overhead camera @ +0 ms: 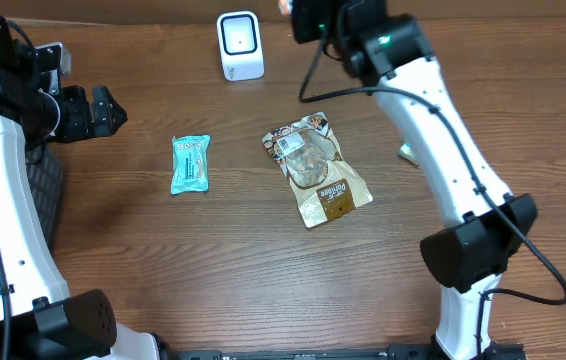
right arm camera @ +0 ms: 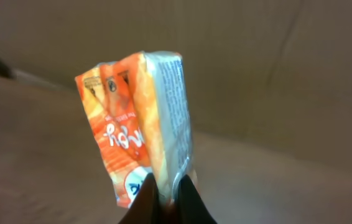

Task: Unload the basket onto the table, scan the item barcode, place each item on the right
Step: 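Hold the orange Kleenex pack in front of the white scanner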

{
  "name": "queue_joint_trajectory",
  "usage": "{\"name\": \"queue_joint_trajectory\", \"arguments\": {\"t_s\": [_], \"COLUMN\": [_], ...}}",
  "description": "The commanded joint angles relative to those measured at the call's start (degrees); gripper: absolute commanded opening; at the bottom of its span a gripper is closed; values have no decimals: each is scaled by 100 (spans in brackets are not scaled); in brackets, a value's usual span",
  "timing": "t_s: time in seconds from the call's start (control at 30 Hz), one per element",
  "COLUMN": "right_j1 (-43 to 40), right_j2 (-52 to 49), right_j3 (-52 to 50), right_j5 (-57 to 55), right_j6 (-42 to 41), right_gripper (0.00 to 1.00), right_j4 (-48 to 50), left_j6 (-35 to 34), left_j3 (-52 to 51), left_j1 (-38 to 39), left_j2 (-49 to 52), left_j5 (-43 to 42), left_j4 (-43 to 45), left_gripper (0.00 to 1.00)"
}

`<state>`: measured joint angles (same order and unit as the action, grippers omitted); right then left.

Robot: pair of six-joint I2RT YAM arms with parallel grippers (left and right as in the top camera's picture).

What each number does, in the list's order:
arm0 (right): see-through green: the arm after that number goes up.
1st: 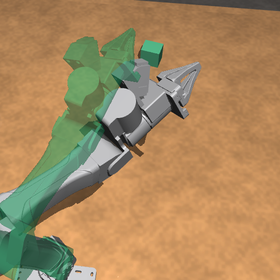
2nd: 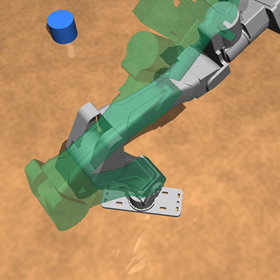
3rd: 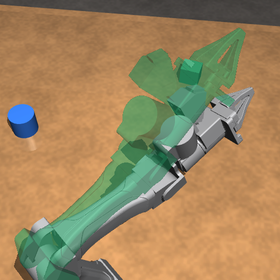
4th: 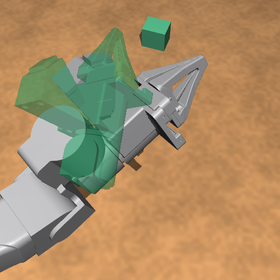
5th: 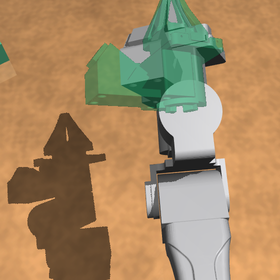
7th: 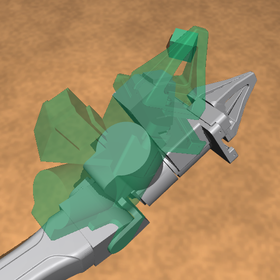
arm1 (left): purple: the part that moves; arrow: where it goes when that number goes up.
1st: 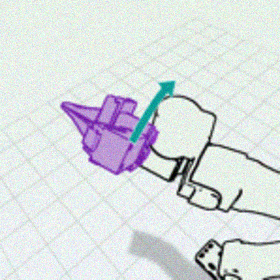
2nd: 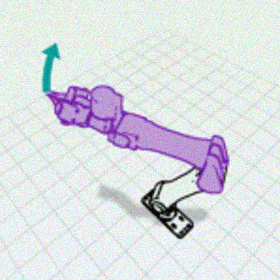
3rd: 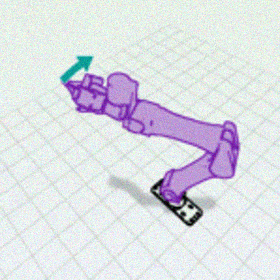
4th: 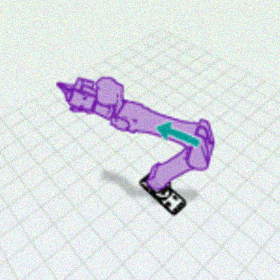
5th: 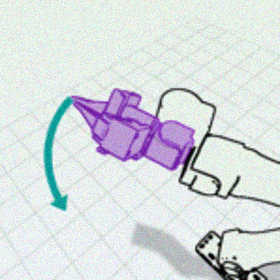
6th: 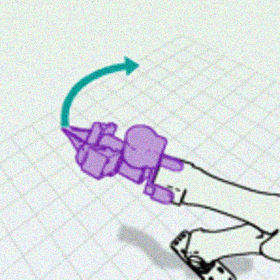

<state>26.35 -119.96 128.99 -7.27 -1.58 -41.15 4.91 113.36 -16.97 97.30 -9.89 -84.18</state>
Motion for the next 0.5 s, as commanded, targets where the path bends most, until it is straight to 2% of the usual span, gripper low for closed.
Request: {"name": "queue_joint_trajectory", "arguments": {"t_s": [0.0, 0.1, 0.27, 0.47], "right_j1": [330, 553, 761, 800], "right_j2": [-361, -732, -1364, -2166], "right_j3": [70, 68, 61, 55], "right_j5": [-1434, -1873, -1869, -2059], "right_j6": [1572, 2479, 4131, 5132], "right_gripper": [4, 4, 4, 4], "right_j4": [706, 1491, 2284, 3176], "left_j6": [109, 109, 109, 109], "left_j3": [72, 72, 72, 72], "left_j1": [15, 15, 15, 15], "left_j2": [-22, -22, -22, -22], "left_j5": [-66, -66, -63, -63], "left_j4": [7, 4, 4, 4], "left_gripper": [100, 100, 100, 100]}}
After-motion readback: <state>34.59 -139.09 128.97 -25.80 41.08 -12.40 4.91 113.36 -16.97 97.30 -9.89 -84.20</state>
